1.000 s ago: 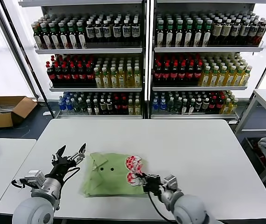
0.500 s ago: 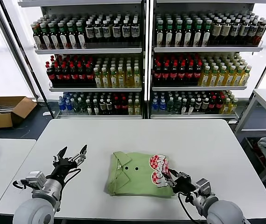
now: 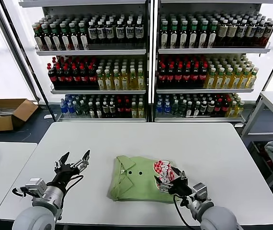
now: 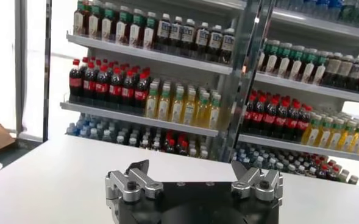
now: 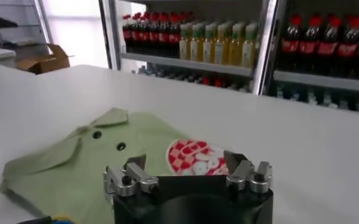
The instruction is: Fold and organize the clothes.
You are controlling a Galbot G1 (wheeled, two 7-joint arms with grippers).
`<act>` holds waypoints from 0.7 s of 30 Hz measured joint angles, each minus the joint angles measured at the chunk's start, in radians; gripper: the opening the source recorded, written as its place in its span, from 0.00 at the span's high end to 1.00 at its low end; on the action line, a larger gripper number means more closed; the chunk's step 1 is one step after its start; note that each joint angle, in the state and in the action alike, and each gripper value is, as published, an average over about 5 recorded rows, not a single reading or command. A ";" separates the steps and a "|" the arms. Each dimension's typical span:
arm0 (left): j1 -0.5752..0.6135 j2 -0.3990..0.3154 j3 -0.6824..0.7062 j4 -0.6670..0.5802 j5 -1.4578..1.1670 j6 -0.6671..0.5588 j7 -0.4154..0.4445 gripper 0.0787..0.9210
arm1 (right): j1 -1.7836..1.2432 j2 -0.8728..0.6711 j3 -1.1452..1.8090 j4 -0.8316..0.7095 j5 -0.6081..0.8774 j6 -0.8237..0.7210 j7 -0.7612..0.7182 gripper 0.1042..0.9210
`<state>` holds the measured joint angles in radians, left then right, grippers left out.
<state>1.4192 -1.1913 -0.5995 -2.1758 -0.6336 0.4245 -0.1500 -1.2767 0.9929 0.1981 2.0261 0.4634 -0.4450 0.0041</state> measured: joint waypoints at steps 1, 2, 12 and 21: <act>0.003 0.000 -0.002 -0.001 -0.001 -0.001 0.001 0.12 | 0.002 0.005 -0.007 -0.009 0.004 -0.004 0.002 0.13; 0.006 -0.001 -0.004 -0.001 -0.002 -0.002 0.002 0.12 | 0.004 0.008 -0.012 -0.017 0.009 -0.009 0.005 0.12; 0.015 -0.005 0.006 -0.002 -0.003 -0.006 0.005 0.12 | 0.022 0.036 -0.030 -0.008 0.058 -0.022 0.042 0.12; 0.025 -0.003 0.007 -0.007 -0.002 -0.005 0.005 0.12 | 0.106 0.106 -0.102 -0.003 0.041 -0.008 0.062 0.12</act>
<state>1.4445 -1.1942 -0.5929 -2.1831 -0.6360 0.4197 -0.1449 -1.1705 1.0990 0.0957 2.0232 0.5044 -0.4532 0.0664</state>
